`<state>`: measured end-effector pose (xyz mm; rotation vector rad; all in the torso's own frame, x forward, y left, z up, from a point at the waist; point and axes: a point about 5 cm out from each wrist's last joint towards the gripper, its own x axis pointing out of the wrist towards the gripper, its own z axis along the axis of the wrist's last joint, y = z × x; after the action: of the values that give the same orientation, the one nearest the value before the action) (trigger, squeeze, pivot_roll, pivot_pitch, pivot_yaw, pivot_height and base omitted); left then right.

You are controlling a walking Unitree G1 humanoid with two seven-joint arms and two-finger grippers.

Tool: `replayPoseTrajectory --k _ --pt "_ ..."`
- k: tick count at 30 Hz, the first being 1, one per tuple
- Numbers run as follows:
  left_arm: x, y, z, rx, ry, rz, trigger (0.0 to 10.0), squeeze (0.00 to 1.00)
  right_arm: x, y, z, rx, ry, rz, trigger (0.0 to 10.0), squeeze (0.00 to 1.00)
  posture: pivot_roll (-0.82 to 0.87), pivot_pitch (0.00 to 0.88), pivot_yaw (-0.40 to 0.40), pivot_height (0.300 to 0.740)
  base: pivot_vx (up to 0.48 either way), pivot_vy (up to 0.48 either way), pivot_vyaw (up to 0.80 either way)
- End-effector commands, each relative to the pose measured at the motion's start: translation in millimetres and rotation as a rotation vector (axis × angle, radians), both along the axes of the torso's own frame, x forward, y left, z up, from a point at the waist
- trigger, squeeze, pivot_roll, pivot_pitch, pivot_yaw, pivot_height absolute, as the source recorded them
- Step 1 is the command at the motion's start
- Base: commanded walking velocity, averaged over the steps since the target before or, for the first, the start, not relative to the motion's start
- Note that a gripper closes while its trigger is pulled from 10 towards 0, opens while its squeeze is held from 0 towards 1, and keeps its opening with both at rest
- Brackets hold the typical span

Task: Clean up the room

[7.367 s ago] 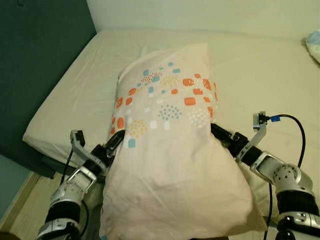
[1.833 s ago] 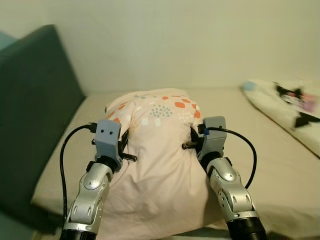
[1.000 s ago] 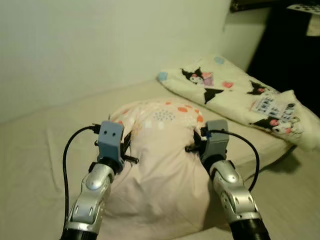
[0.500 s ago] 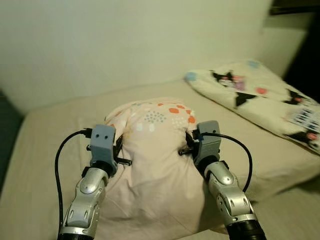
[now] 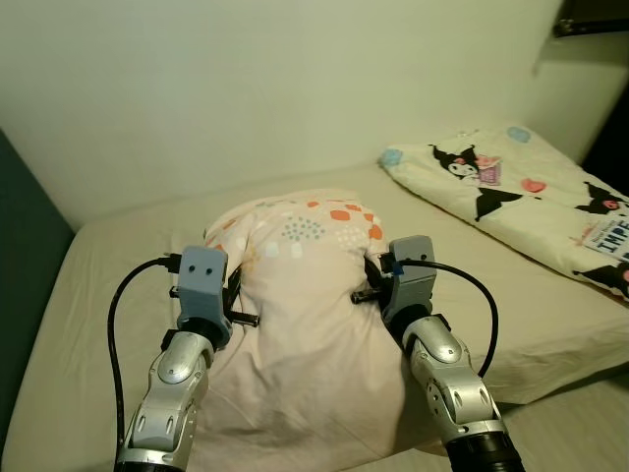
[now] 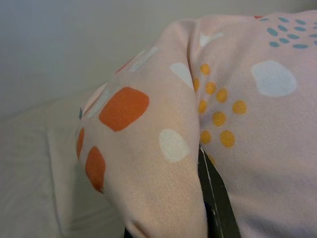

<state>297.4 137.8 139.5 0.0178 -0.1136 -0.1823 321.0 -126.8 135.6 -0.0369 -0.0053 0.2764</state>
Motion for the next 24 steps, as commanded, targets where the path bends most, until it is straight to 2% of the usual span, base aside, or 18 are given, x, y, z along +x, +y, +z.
replayPoseTrajectory --k 1,24 --pt "0.7 -5.2 13.8 -0.002 -0.073 -0.016 10.0 0.0 -0.4 7.0 10.0 0.019 -0.064 0.027 10.0 0.0 -0.08 0.088 0.038 0.74 0.0 0.386 0.0" --pt "0.8 -4.6 13.3 -0.001 -0.068 -0.023 10.0 0.0 -1.5 8.5 8.1 0.008 -0.062 0.032 10.0 0.0 -0.07 0.094 0.042 0.74 0.0 0.434 0.0"
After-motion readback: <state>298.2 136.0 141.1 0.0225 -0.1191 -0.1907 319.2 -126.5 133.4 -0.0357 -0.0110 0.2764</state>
